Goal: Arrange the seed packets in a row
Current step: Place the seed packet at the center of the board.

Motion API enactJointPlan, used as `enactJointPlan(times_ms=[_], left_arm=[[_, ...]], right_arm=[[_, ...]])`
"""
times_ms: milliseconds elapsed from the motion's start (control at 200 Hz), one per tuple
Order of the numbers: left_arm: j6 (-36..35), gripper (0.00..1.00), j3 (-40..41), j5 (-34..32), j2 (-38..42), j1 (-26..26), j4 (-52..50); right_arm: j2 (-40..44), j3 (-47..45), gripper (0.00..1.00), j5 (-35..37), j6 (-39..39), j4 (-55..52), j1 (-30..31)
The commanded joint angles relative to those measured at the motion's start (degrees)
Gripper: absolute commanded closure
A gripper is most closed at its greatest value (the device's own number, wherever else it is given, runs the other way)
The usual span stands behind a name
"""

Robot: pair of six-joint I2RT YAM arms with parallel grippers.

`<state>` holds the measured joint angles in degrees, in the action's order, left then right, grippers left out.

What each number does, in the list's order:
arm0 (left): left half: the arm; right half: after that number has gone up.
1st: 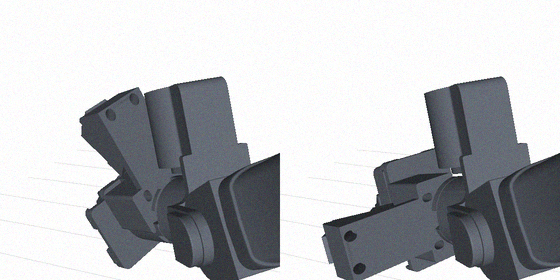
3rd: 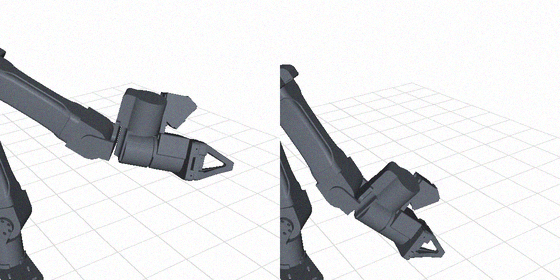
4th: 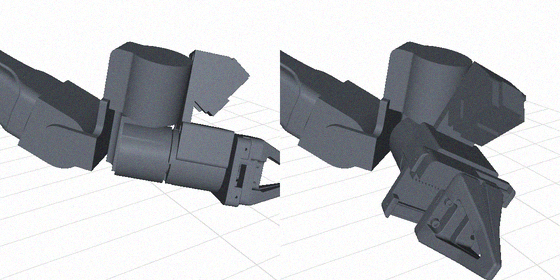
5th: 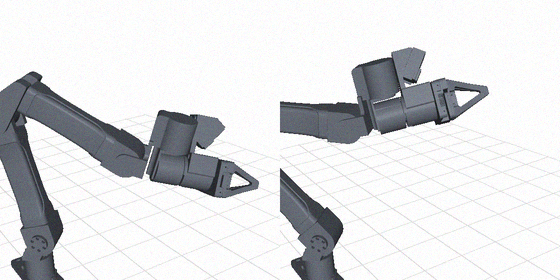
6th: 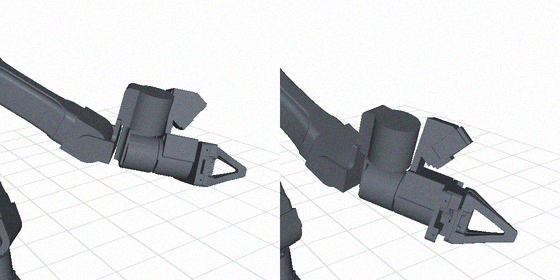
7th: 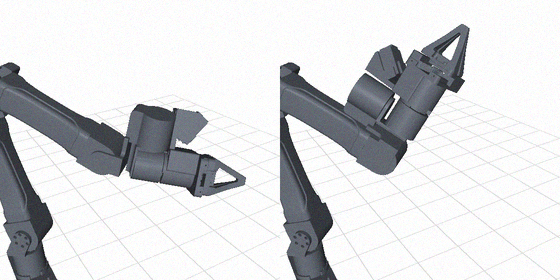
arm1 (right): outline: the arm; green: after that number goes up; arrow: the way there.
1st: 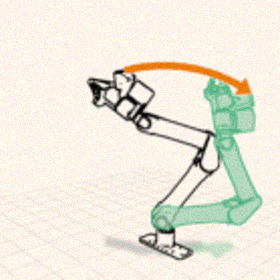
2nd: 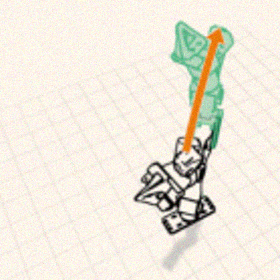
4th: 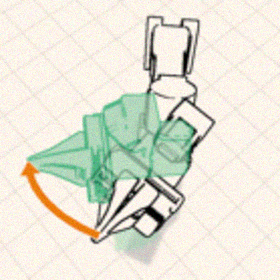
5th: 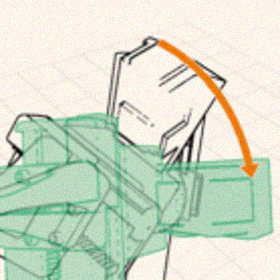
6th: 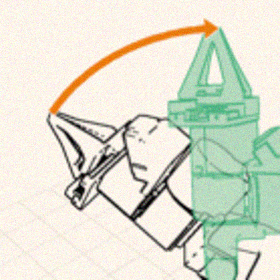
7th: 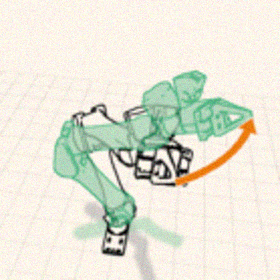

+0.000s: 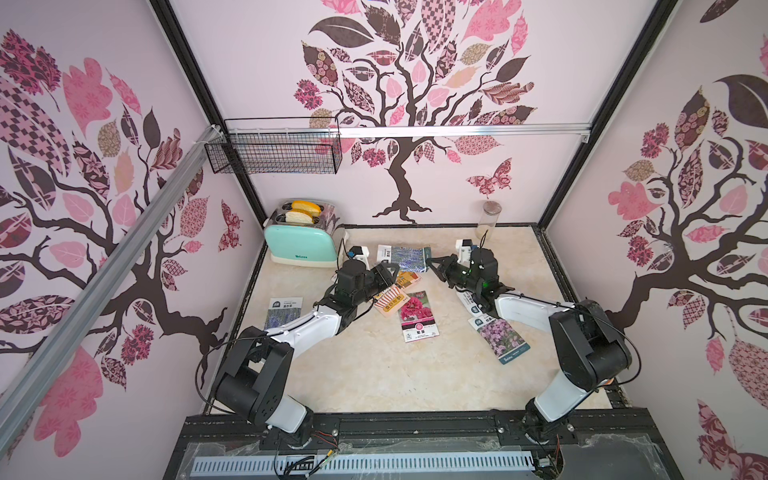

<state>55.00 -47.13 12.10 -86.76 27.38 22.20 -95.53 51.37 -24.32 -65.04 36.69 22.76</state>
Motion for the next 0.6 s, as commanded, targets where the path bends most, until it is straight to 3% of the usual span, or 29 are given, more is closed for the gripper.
enactJointPlan(times_ms=[0,265,595], left_arm=[[-1.0,0.50,-0.6,-1.0,0.2,0.1,2.3],[0.4,0.49,2.1,0.2,1.5,0.2,5.3],[-2.5,0.48,4.3,0.0,7.4,0.2,-3.0]], right_arm=[[1.1,2.3,1.00,-2.4,-1.0,1.0,0.4],[0.8,3.7,1.00,-3.3,-1.4,1.0,0.3],[-1.0,5.7,1.00,-3.4,-2.1,2.4,0.0]])
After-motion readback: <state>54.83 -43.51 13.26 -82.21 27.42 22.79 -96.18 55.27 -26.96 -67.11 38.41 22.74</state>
